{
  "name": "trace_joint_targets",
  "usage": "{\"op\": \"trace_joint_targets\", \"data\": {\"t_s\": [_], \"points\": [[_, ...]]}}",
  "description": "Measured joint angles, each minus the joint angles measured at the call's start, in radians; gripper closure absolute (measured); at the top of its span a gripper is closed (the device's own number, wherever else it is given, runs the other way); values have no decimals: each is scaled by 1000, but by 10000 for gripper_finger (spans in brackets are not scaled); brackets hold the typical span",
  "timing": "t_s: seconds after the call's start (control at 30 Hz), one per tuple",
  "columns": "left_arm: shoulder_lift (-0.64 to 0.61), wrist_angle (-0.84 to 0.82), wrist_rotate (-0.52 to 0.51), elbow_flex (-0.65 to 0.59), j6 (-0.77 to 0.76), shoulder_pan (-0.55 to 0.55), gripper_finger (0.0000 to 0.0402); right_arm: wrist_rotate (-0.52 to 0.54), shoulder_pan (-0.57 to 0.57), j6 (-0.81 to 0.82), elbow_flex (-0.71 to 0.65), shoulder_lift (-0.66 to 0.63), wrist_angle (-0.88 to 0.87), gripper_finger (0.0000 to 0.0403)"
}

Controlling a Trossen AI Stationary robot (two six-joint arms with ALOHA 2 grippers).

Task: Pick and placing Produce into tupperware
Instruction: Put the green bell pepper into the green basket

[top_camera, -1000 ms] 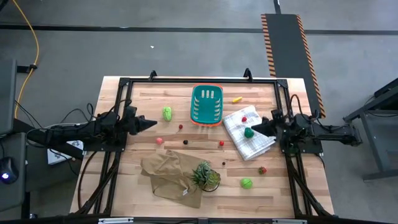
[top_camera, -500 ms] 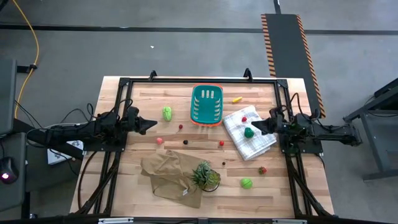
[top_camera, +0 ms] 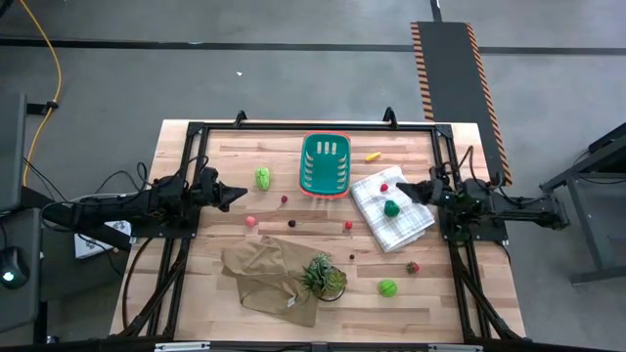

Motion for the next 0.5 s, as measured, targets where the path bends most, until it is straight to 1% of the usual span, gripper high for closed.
{"op": "trace_joint_targets", "data": {"t_s": [0.1, 0.17, 0.23, 0.37, 0.5], "points": [[0, 34, -57, 0, 28, 0, 401, 35, 0, -93, 1, 0, 121, 403], [0, 94, -59, 0, 72, 0, 401, 36, 0, -121, 15, 0, 142, 403], [0, 167, -58, 0, 113, 0, 401, 35, 0, -131, 53, 4, 85, 403], [-1, 343, -49, 10, 195, 0, 401, 35, 0, -188, 180, 53, -108, 403], [0, 365, -49, 89, 319, 0, 401, 53, 0, -291, 338, 145, -260, 403]]}}
